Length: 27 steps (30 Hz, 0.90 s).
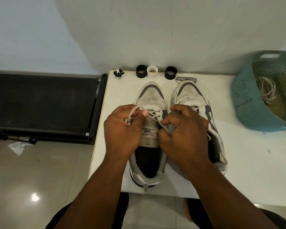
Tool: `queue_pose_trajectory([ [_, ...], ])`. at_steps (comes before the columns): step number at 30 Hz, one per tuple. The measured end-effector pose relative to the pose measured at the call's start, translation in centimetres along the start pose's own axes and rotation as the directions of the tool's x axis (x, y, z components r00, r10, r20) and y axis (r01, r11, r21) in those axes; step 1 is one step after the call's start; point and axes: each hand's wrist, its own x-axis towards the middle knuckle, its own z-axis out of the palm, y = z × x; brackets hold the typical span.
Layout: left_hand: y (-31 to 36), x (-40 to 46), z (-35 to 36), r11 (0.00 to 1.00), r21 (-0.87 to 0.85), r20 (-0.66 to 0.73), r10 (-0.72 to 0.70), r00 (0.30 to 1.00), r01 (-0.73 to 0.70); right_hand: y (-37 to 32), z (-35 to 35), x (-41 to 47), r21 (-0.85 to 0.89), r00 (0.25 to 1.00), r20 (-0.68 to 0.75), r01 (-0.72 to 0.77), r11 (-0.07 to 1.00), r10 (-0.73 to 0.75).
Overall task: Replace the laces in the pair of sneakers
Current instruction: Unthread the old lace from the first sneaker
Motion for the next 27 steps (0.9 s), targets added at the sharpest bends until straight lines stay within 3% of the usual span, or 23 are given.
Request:
queue_pose_trajectory([
  [1, 0.3, 0.4, -0.3, 0.980, -0.142, -0.093, -0.150, 0.984, 0.136, 0.1, 0.0, 0.0, 0.009, 1.000, 0.000, -0.001, 1.000, 0.001],
  [3, 0.6, 1.3, -1.2, 0.814, -0.435, -0.181, -0.497, 0.849, 0.384, 0.1, 0.1, 0.0, 0.017, 1.000, -0.001, 0.000, 1.000, 0.000],
  [5, 0.0, 2.0, -1.7, 0.742, -0.503, -0.233, -0.610, 0.758, 0.442, 0.1, 0.2, 0.0, 0.009, 1.000, -0.005, -0.001, 1.000, 0.001],
  [7, 0.0, 1.6, -1.8, 0.872, -0.323, -0.320, -0.466, 0.825, 0.367, 0.0, 0.2, 0.0, -0.008, 1.000, -0.004, -0.005, 1.000, 0.005],
  [8, 0.0, 1.1, -1.7, 0.958, -0.191, -0.332, -0.269, 0.904, 0.215, -0.1, 0.2, 0.0, -0.017, 1.000, 0.000, -0.006, 1.000, 0.006],
  [10, -0.1, 0.3, -1.0, 0.992, 0.062, -0.129, 0.120, 0.984, -0.113, -0.2, 0.1, 0.0, -0.027, 1.000, 0.005, -0.008, 1.000, 0.008],
  [11, -0.2, -0.1, -0.5, 0.970, 0.152, 0.010, 0.190, 0.982, -0.189, -0.2, 0.1, 0.0, -0.025, 1.000, 0.001, -0.006, 1.000, 0.006],
  [13, -0.6, -0.5, 0.0, 0.933, 0.277, 0.194, 0.179, 0.965, -0.229, -0.3, 0.1, 0.0, -0.015, 1.000, -0.016, 0.006, 1.000, -0.006],
  [18, -0.4, -0.9, 0.0, 0.909, 0.313, 0.101, 0.255, 0.962, -0.274, -0.1, 0.2, 0.1, -0.016, 1.000, -0.018, 0.005, 1.000, -0.006],
  [19, -0.3, -0.8, 0.0, 0.930, 0.284, 0.084, 0.217, 0.973, -0.232, -0.1, 0.2, 0.1, -0.013, 1.000, -0.019, 0.004, 1.000, -0.004],
  [21, 0.1, -0.3, -0.1, 0.998, 0.056, 0.023, -0.013, 1.000, 0.012, 0.1, 0.2, 0.1, 0.000, 1.000, -0.024, 0.004, 1.000, -0.004],
  [22, 0.3, 0.1, -0.3, 0.977, -0.133, -0.022, -0.170, 0.985, 0.166, 0.1, 0.2, 0.1, 0.007, 1.000, -0.028, 0.005, 1.000, -0.005],
  [24, 0.0, 1.3, -1.2, 0.836, -0.397, -0.114, -0.454, 0.884, 0.378, 0.1, 0.2, 0.1, 0.004, 1.000, -0.026, 0.006, 1.000, -0.005],
  [26, -0.4, 1.8, -1.6, 0.814, -0.387, -0.183, -0.529, 0.829, 0.433, -0.1, -0.1, 0.2, -0.049, 1.000, -0.008, 0.017, 0.999, -0.018],
  [27, -0.8, 1.7, -1.7, 0.835, -0.330, -0.187, -0.515, 0.837, 0.440, -0.3, -0.2, 0.3, -0.085, 0.999, 0.021, 0.032, 0.996, -0.031],
])
